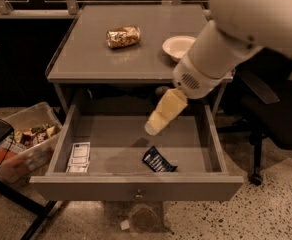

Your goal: Pick rxbar blueberry from top drawer and place on counter

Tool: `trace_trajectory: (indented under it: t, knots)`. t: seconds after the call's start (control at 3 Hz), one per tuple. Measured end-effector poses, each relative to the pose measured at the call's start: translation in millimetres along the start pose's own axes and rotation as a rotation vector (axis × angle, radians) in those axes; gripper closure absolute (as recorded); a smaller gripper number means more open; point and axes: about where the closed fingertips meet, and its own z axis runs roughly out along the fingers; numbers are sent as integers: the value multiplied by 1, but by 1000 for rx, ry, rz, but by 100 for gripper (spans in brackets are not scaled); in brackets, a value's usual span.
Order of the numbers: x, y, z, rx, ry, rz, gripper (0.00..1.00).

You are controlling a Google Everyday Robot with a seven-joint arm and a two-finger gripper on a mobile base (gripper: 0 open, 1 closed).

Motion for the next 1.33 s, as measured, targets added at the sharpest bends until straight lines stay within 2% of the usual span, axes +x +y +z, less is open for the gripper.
trace_trajectory:
  t: [0.33,0.67,1.0,1.33]
  knots:
    - [-9,1,57,-16,86,96,0]
    - [-1,7,113,-46,180,234,0]
    - [17,14,156,-79,303,399,0]
    - [17,15,157,-70,308,463,0]
